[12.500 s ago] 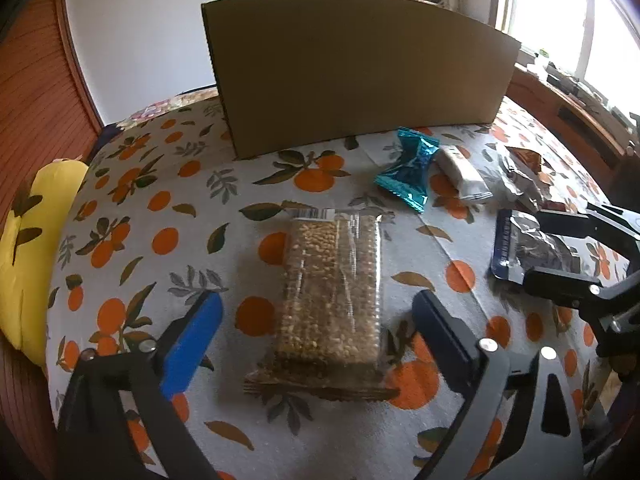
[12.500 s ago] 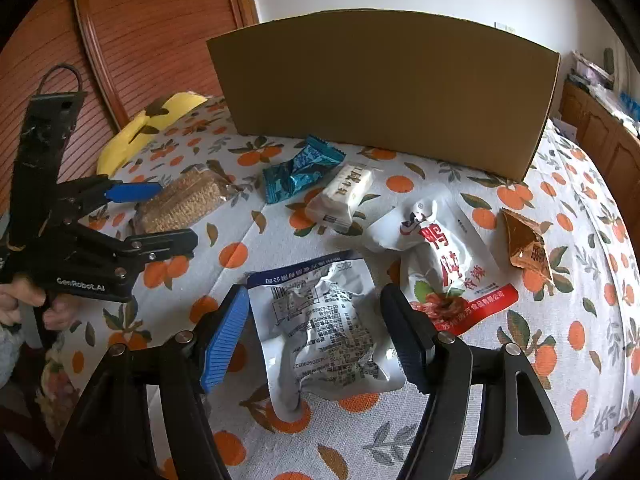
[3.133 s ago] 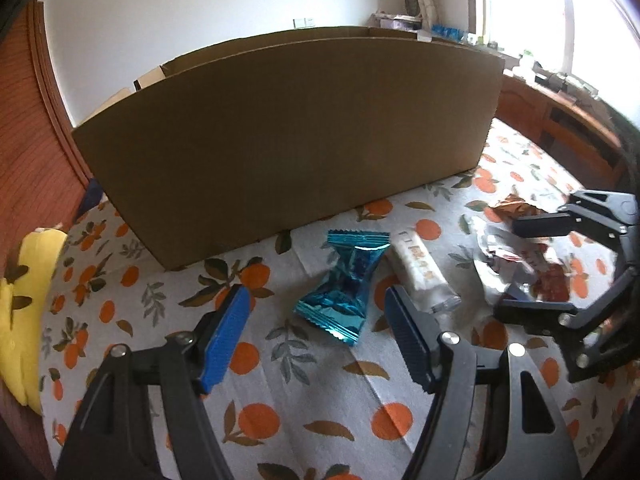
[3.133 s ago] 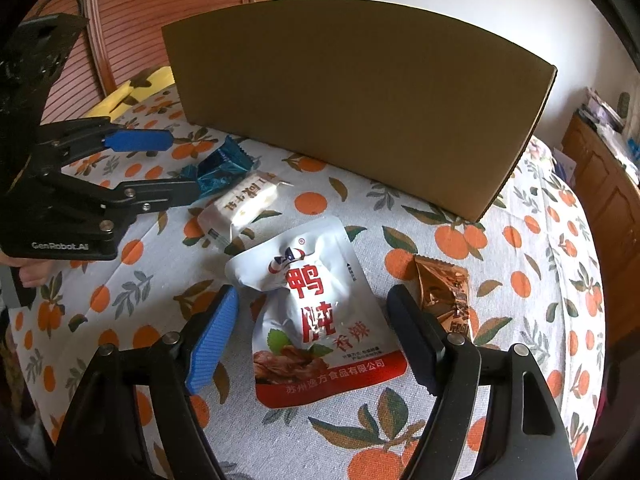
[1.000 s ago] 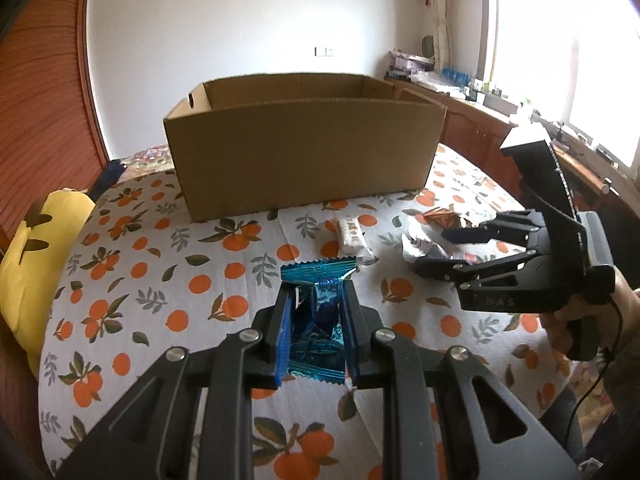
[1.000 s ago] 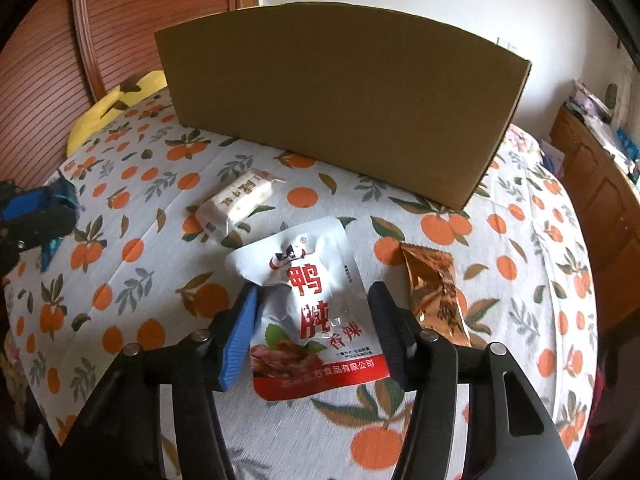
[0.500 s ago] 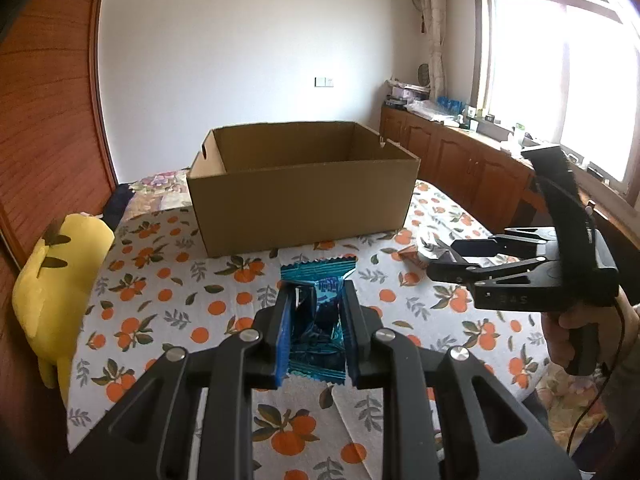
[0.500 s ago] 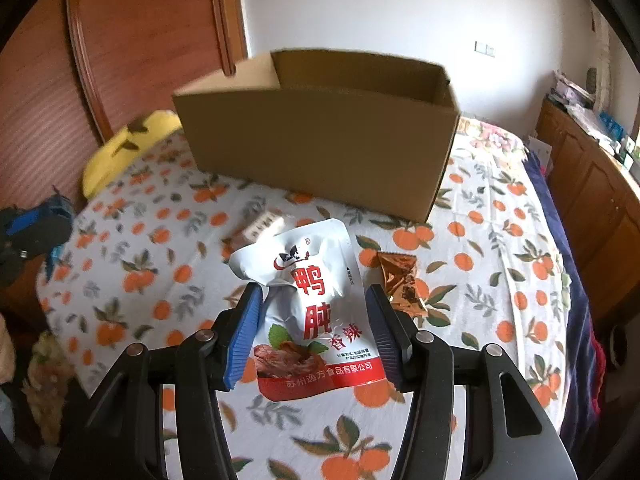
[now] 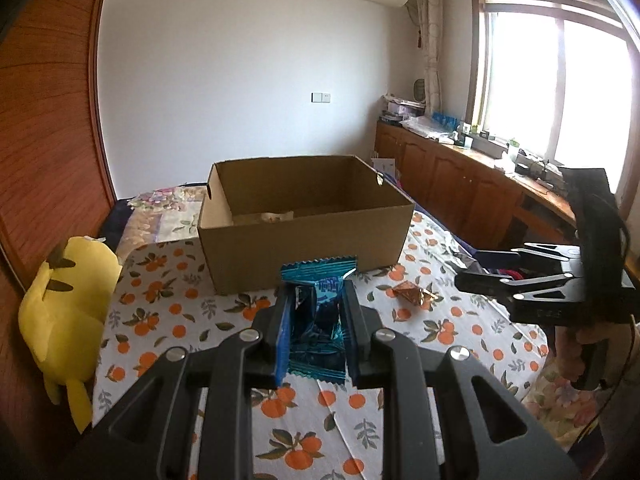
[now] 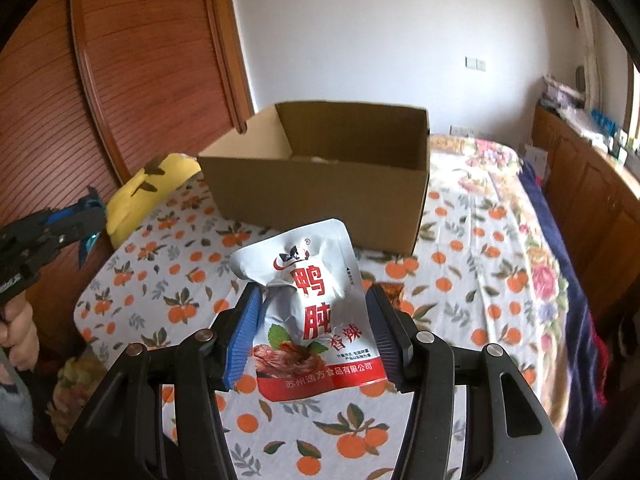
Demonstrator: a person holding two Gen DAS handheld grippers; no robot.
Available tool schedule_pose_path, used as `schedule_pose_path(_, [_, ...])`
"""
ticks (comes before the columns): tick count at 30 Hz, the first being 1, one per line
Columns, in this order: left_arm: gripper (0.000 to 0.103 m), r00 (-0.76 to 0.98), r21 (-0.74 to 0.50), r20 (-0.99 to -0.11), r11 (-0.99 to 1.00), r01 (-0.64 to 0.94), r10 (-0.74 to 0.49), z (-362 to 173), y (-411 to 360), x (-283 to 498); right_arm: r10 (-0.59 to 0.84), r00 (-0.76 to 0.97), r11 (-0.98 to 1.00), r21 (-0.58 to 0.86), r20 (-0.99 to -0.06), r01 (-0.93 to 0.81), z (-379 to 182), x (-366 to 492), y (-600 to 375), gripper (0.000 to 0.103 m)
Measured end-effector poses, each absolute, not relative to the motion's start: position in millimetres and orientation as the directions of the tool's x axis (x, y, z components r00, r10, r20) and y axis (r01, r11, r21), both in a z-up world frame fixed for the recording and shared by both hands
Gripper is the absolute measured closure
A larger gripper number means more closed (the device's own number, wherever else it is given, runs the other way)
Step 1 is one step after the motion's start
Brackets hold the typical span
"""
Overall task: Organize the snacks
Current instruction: 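Carry the blue wrapper and duck-neck pouch with both tools over the box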
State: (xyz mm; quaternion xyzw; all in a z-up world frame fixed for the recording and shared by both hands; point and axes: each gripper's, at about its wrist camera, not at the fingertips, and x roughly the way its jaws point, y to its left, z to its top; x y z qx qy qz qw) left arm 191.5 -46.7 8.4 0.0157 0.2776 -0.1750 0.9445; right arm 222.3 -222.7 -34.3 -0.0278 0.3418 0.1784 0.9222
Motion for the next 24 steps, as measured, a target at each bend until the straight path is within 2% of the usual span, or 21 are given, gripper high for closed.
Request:
schedule_pose_path(11, [0.083, 0.787, -0.062, -0.515, 0.93, 0.362, -0.34, 22, -57, 187, 0.308, 0.74, 0.937, 0.056, -0.599, -0.344, -3, 205, -227, 0.048])
schedule_pose_path(24, [0.083, 0.798, -0.05, -0.487, 0.924, 0.38, -0.355, 31, -69, 186, 0.323, 0.761, 0.938, 0.085, -0.563, -0.335, 9, 190, -234, 0.048])
